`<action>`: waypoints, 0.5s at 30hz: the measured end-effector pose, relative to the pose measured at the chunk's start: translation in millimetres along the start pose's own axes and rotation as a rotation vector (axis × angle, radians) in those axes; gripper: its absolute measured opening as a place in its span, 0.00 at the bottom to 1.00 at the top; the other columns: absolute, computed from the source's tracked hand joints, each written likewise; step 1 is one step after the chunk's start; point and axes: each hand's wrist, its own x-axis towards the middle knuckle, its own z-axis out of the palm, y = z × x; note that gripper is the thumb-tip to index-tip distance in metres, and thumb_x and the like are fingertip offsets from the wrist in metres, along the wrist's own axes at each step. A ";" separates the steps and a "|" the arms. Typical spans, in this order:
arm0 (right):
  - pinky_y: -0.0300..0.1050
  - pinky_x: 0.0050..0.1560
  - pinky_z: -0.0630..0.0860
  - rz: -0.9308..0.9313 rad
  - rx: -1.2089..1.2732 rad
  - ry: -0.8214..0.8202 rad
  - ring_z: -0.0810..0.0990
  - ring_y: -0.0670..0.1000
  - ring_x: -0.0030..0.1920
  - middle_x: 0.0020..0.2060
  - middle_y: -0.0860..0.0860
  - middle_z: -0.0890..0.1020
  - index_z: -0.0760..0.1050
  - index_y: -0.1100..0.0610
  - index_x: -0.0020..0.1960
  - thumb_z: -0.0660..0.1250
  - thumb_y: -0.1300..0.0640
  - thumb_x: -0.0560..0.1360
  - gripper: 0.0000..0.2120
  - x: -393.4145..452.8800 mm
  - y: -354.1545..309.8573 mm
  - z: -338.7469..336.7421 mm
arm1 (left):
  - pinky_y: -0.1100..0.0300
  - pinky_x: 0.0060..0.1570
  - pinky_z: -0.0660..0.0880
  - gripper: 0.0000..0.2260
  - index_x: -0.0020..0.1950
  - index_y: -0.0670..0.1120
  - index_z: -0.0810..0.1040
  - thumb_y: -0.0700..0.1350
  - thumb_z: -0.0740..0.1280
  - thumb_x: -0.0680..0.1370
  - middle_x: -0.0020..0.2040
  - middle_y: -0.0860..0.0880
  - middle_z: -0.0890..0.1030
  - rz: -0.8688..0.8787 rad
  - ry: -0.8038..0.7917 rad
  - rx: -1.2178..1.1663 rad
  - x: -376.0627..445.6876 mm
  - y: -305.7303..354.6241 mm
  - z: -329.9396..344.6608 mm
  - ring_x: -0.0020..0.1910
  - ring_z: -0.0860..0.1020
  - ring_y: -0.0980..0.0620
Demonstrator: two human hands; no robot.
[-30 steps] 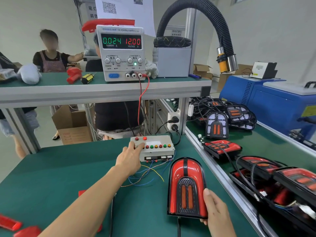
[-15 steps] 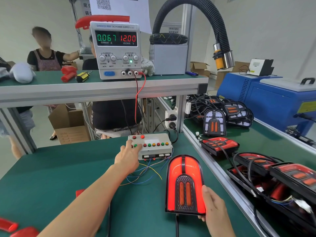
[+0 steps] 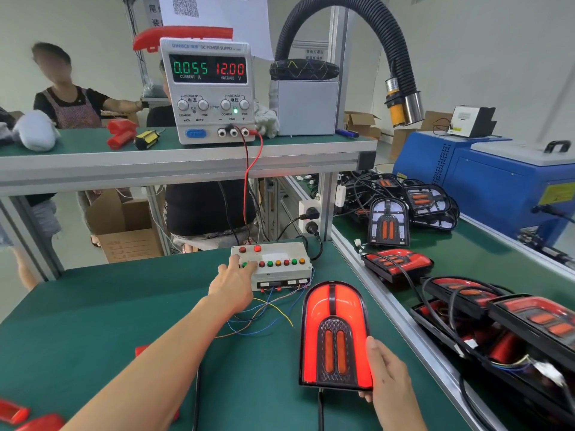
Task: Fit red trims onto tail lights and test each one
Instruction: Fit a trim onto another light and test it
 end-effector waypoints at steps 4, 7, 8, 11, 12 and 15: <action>0.37 0.27 0.73 0.009 -0.001 -0.005 0.79 0.44 0.27 0.30 0.52 0.83 0.80 0.51 0.52 0.54 0.45 0.84 0.18 -0.6 -1.2 -0.8 | 0.47 0.65 0.69 0.29 0.79 0.53 0.61 0.44 0.63 0.78 0.74 0.43 0.64 -0.004 0.031 0.163 0.8 5.0 -3.3 0.69 0.66 0.40; 0.37 0.27 0.74 0.002 -0.008 -0.008 0.80 0.44 0.28 0.31 0.52 0.83 0.81 0.51 0.52 0.54 0.44 0.84 0.19 -1.3 -2.3 -0.5 | 0.44 0.72 0.61 0.25 0.76 0.51 0.67 0.46 0.62 0.78 0.74 0.45 0.67 0.029 0.127 0.244 0.9 15.5 -3.8 0.73 0.62 0.43; 0.36 0.27 0.74 0.002 -0.010 -0.008 0.80 0.44 0.28 0.31 0.51 0.83 0.81 0.51 0.53 0.54 0.44 0.84 0.19 -1.5 -2.3 -0.4 | 0.44 0.73 0.60 0.23 0.75 0.51 0.68 0.46 0.62 0.79 0.74 0.45 0.68 0.045 0.150 0.235 0.9 20.3 -2.9 0.74 0.62 0.43; 0.37 0.27 0.74 0.009 -0.006 -0.005 0.81 0.44 0.28 0.32 0.52 0.84 0.81 0.52 0.53 0.54 0.45 0.84 0.19 -1.4 -2.5 -0.5 | 0.45 0.73 0.62 0.20 0.72 0.49 0.72 0.46 0.60 0.80 0.70 0.45 0.72 0.093 0.171 0.207 0.7 35.1 -1.1 0.70 0.68 0.43; 0.37 0.27 0.74 0.009 -0.005 -0.003 0.81 0.44 0.28 0.32 0.52 0.84 0.81 0.52 0.53 0.55 0.45 0.84 0.19 -1.1 -2.7 -0.7 | 0.47 0.71 0.64 0.20 0.72 0.49 0.72 0.46 0.60 0.80 0.69 0.45 0.72 0.115 0.169 0.187 1.1 39.9 -0.5 0.68 0.69 0.43; 0.37 0.27 0.75 0.015 0.000 -0.012 0.81 0.45 0.28 0.32 0.52 0.84 0.81 0.52 0.53 0.55 0.45 0.83 0.19 0.0 -3.4 -1.1 | 0.47 0.67 0.67 0.22 0.75 0.48 0.68 0.45 0.61 0.80 0.68 0.43 0.70 0.188 0.144 0.135 3.8 54.2 1.7 0.67 0.70 0.42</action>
